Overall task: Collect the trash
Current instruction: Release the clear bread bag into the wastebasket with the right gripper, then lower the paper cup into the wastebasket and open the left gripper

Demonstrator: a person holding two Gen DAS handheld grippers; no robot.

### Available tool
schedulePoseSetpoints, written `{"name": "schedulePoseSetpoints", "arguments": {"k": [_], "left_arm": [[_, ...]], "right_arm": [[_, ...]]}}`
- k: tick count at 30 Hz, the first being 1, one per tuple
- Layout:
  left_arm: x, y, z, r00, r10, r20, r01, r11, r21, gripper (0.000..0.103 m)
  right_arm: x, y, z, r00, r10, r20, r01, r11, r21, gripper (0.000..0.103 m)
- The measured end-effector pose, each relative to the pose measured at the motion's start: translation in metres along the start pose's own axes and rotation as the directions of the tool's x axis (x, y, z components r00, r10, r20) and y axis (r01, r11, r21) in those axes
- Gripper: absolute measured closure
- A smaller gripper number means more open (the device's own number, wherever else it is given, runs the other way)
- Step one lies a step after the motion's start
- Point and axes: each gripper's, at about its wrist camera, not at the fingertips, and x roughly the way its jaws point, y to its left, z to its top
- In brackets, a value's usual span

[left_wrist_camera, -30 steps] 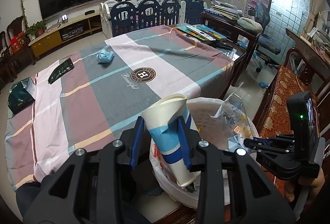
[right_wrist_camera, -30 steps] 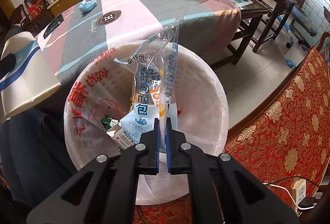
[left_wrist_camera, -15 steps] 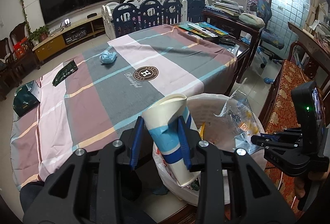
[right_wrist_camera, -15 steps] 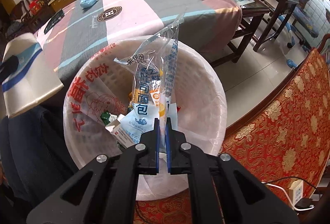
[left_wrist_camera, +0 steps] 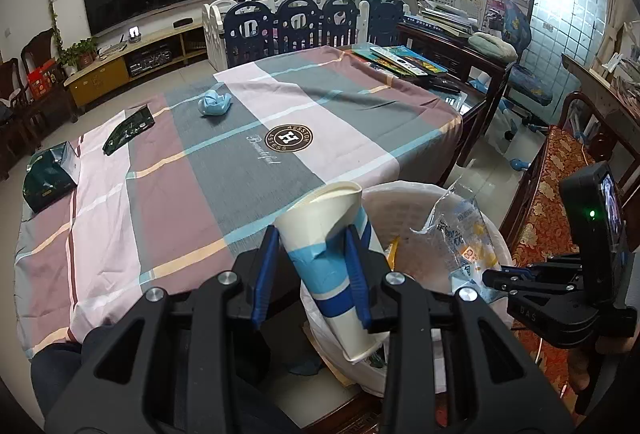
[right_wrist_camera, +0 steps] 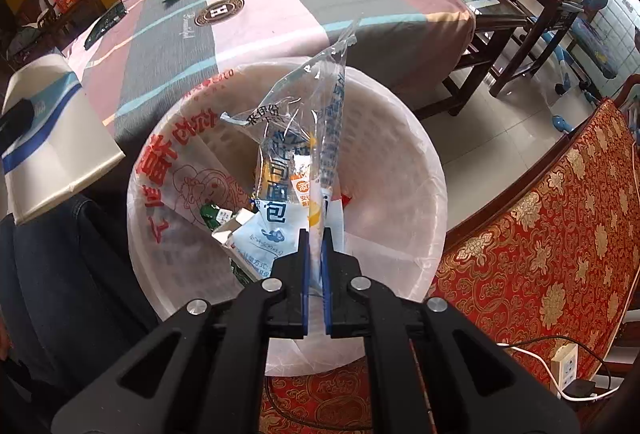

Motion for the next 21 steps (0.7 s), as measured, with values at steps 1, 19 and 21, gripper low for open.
{"name": "schedulePoseSetpoints", "arguments": {"k": [1,19,21], "left_arm": [[0.0,0.001,0.0,1.0,-0.004,-0.001,0.004,1.0,-0.003,0.069],[0.056,-0.026,-0.018,0.886,-0.392,-0.247,0.395,0.918,-0.038,0.044],[0.057,-0.027,-0.019,0.899,-0.363,-0.246,0.368,0.93,-0.029,0.025]], "right_arm": [[0.002,-0.001,-0.001,1.0,-0.005,-0.012,0.005,1.0,0.001,0.096],[-0.053,-0.056,0.014,0.971,-0.069,0.228,0.005,0.963,0.271,0.034],[-0.051,-0.054,0.015,0.969,-0.081,0.232,0.016,0.963,0.269,0.034]]}}
